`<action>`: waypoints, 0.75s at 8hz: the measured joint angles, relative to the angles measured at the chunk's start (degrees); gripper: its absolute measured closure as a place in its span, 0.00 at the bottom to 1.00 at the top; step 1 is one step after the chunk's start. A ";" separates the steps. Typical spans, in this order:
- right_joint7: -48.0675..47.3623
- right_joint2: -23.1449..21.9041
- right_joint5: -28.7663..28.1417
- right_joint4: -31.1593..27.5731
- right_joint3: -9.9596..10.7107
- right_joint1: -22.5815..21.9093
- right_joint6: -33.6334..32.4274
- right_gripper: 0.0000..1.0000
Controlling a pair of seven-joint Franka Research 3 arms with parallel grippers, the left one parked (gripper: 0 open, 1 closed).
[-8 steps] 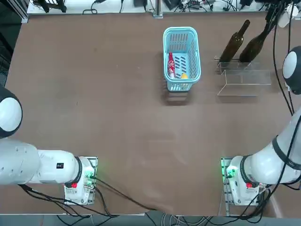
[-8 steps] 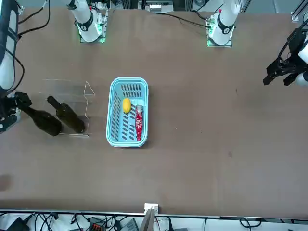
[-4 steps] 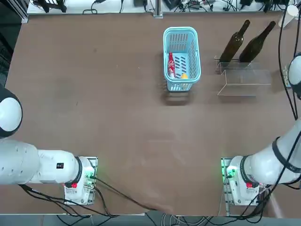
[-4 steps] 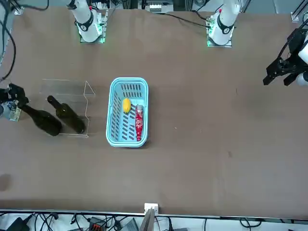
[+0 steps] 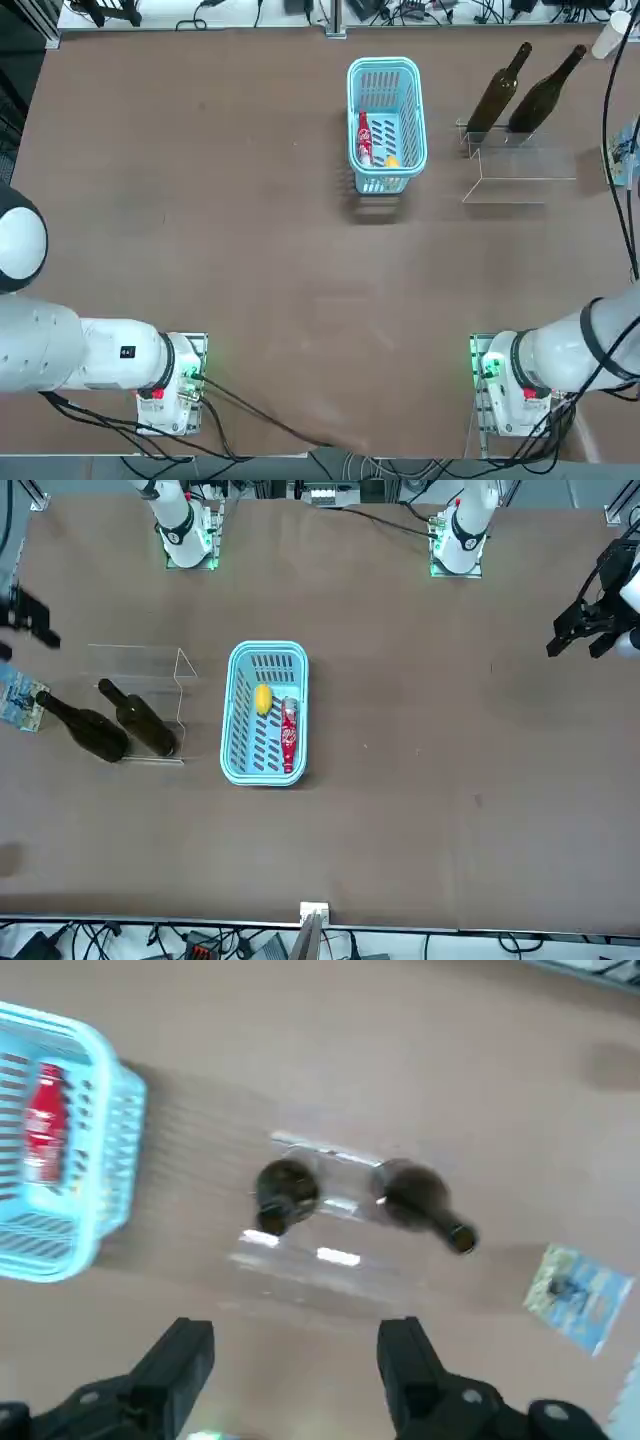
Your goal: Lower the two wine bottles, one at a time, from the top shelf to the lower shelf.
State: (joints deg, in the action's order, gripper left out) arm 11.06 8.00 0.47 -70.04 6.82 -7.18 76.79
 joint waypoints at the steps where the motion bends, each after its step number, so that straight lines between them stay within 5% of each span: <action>1: -2.92 -2.02 -1.27 -1.20 -0.86 -0.02 -0.71 0.00; 6: -8.56 -10.65 -2.31 -14.50 -2.23 0.03 3.69 0.00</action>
State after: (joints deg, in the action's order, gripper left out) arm 2.50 -2.65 -1.83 -84.54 4.59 -7.15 80.48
